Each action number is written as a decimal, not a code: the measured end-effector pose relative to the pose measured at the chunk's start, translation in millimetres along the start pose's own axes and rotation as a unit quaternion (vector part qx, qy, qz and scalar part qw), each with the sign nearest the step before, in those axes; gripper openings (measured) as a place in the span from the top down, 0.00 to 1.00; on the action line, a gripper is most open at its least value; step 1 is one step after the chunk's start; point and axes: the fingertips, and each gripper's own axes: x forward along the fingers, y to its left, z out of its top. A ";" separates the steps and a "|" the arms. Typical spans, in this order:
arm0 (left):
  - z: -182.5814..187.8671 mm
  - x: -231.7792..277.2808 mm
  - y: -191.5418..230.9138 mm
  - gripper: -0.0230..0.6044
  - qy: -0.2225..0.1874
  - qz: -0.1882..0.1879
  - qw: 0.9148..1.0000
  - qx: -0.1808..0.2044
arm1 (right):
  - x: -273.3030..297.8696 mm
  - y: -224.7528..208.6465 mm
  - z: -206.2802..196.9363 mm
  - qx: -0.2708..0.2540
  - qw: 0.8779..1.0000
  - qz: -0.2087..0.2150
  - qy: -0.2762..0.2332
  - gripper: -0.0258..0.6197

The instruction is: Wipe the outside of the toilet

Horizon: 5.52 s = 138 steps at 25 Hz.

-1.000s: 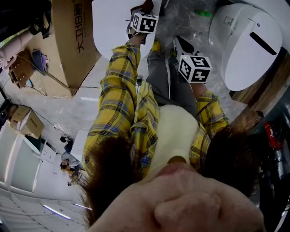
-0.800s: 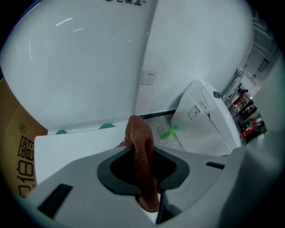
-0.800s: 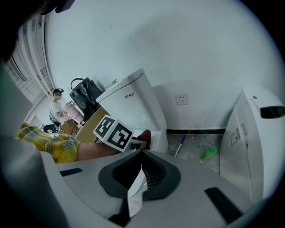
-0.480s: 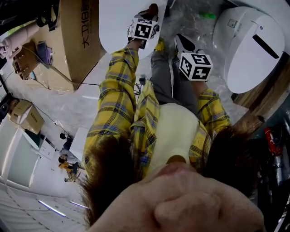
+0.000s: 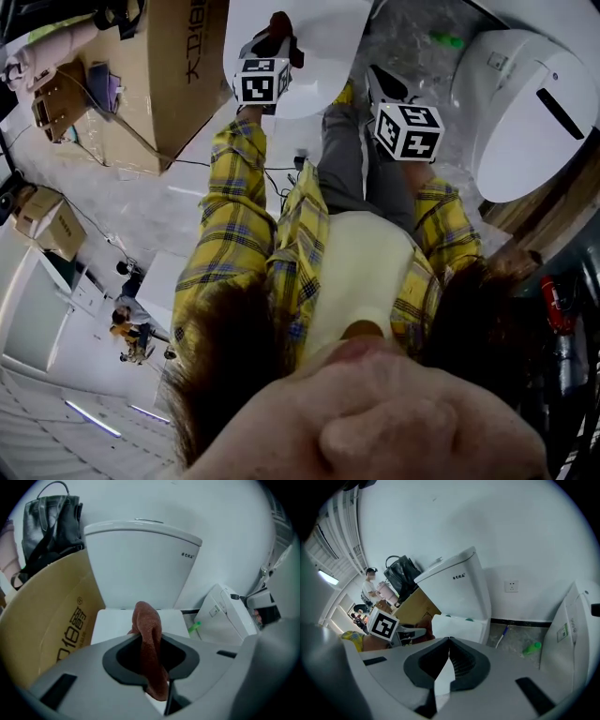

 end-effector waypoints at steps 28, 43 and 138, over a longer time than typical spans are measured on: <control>-65.5 66.0 65.1 0.83 0.144 0.100 0.985 0.004 | 11.3 -3.5 -25.4 0.004 0.999 -0.010 0.031 0.92; -50.0 91.9 -56.0 0.83 0.119 0.014 0.988 0.096 | -15.7 -32.1 -41.5 0.034 0.999 -0.019 0.023 0.92; -119.0 58.4 -90.8 0.83 0.100 -0.055 0.993 0.021 | -6.1 -17.3 -87.3 0.030 0.997 -0.001 0.072 0.92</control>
